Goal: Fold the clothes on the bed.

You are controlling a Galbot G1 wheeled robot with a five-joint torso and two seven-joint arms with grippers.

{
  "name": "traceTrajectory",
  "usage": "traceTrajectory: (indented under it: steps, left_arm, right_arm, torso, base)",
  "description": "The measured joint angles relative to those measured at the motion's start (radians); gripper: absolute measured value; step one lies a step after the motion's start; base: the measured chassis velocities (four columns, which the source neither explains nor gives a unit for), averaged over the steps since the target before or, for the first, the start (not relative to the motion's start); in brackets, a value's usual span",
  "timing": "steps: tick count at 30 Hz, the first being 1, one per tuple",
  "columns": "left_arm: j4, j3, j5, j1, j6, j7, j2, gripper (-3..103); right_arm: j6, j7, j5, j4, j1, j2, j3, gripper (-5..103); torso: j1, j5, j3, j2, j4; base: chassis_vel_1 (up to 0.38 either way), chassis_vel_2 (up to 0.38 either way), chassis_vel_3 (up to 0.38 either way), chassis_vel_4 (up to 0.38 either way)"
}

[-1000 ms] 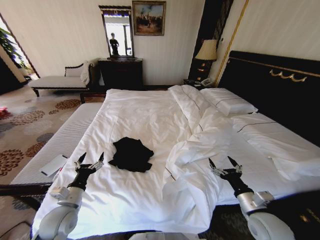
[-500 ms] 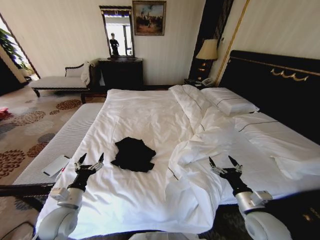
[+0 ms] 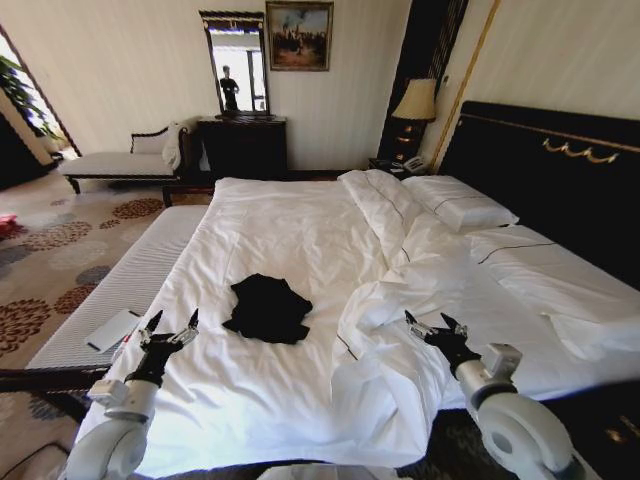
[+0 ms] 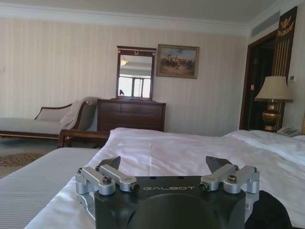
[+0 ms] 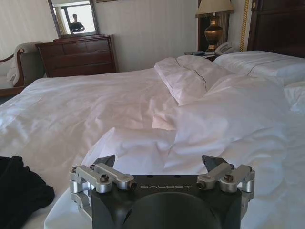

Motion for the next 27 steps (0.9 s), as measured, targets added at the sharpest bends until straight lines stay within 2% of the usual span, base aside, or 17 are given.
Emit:
traceTrajectory:
  steps: [4,6,7,10,11,14,17,18,22,23,25,27]
  left_arm:
    - [-0.004,0.007,0.014,-0.002,0.004,-0.001,-0.007,100]
    - [-0.007,0.015,0.026,-0.006,0.010,-0.004,-0.011,100]
    - [-0.007,0.015,0.026,-0.006,0.010,-0.004,-0.011,100]
    - [-0.015,0.031,0.038,-0.020,0.021,-0.015,-0.018,100]
    - [-0.019,0.035,0.041,-0.024,0.024,-0.020,-0.019,100]
    - [-0.028,0.043,0.043,-0.030,0.032,-0.026,-0.021,100]
    - [-0.038,0.052,0.043,-0.043,0.045,-0.038,-0.021,99]
    - [-0.038,0.052,0.043,-0.043,0.045,-0.038,-0.021,99]
    - [-0.024,0.052,0.040,-0.055,0.047,-0.041,-0.017,99]
    - [-0.024,0.052,0.040,-0.055,0.047,-0.041,-0.017,99]
    - [-0.014,0.048,0.037,-0.055,0.047,-0.041,-0.016,103]
    - [-0.005,0.046,0.035,-0.056,0.046,-0.041,-0.017,101]
  right_arm:
    - [-0.025,0.046,0.072,-0.001,0.052,-0.048,-0.004,100]
    - [-0.078,0.136,0.185,-0.002,0.125,-0.089,-0.031,100]
    - [-0.078,0.136,0.185,-0.002,0.125,-0.089,-0.031,100]
    - [-0.145,0.246,0.308,-0.029,0.230,-0.147,-0.089,100]
    - [-0.157,0.261,0.325,-0.044,0.253,-0.164,-0.101,100]
    - [-0.172,0.283,0.356,-0.073,0.295,-0.199,-0.124,100]
    - [-0.191,0.369,0.499,-0.110,0.446,-0.290,-0.198,100]
    - [-0.191,0.369,0.499,-0.110,0.446,-0.290,-0.198,100]
    - [-0.202,0.520,0.745,-0.124,0.682,-0.332,-0.367,100]
    - [-0.202,0.520,0.745,-0.124,0.682,-0.332,-0.367,100]
    - [-0.199,0.593,0.849,-0.142,0.812,-0.325,-0.471,100]
    - [-0.189,0.643,0.913,-0.165,0.931,-0.307,-0.557,100]
  torso:
    - [0.000,0.0000,0.000,0.000,-0.0004]
    - [0.000,0.0002,0.000,0.000,-0.0002]
    - [0.000,0.0002,0.000,0.000,-0.0002]
    - [0.000,0.0001,0.000,0.000,0.0000]
    - [0.000,0.0001,0.000,0.000,0.0000]
    - [0.000,0.0002,0.000,0.000,-0.0002]
    - [0.000,0.0002,0.000,0.000,-0.0004]
    - [0.000,0.0002,0.000,0.000,-0.0004]
    - [0.000,-0.0002,0.000,0.000,-0.0001]
    - [0.000,-0.0002,0.000,0.000,-0.0001]
    - [0.000,-0.0001,0.000,0.000,-0.0002]
    - [0.000,-0.0002,0.000,0.000,0.0000]
  base:
    - [0.000,0.000,0.000,0.000]
    - [0.000,0.000,0.000,0.000]
    - [0.000,0.000,0.000,0.000]
    - [0.000,0.000,0.000,0.000]
    - [0.000,0.000,0.000,0.000]
    - [0.000,0.000,0.000,0.000]
    - [0.000,0.000,0.000,0.000]
    - [0.000,0.000,0.000,0.000]
    - [0.000,0.000,0.000,0.000]
    - [0.000,0.000,0.000,0.000]
    - [0.000,0.000,0.000,0.000]
    - [0.000,0.000,0.000,0.000]
